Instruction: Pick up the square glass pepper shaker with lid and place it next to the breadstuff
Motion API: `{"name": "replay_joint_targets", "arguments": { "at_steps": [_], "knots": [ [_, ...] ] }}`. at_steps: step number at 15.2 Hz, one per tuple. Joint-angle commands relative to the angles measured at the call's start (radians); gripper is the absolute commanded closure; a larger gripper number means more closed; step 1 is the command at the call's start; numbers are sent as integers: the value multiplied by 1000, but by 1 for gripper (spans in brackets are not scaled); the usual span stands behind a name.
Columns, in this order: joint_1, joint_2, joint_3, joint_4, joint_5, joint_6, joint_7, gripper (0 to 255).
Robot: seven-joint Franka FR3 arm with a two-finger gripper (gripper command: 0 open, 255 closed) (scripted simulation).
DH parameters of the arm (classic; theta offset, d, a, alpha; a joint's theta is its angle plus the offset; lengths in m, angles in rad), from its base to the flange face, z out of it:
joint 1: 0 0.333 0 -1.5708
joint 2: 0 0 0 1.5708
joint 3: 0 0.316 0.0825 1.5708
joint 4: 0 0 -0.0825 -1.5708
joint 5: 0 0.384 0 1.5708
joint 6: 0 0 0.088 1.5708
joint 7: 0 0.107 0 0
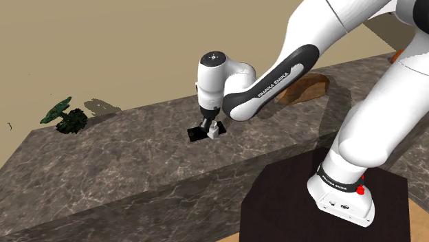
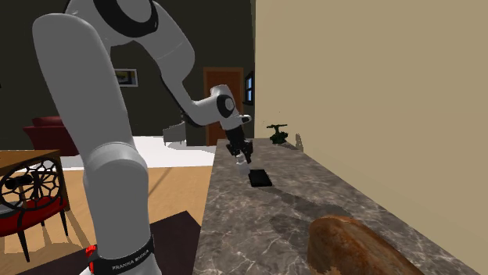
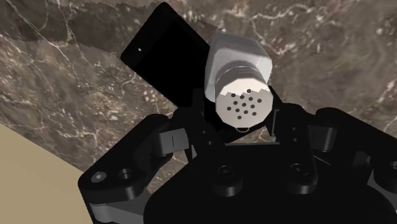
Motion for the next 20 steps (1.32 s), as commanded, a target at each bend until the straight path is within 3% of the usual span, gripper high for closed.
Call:
{"name": "replay_joint_targets", "arguments": {
  "at_steps": [1, 20],
  "knots": [
    [5, -15, -4, 12, 20, -24, -19, 255],
    [43, -149, -40, 150, 141, -278, -151, 255]
  ]
}}
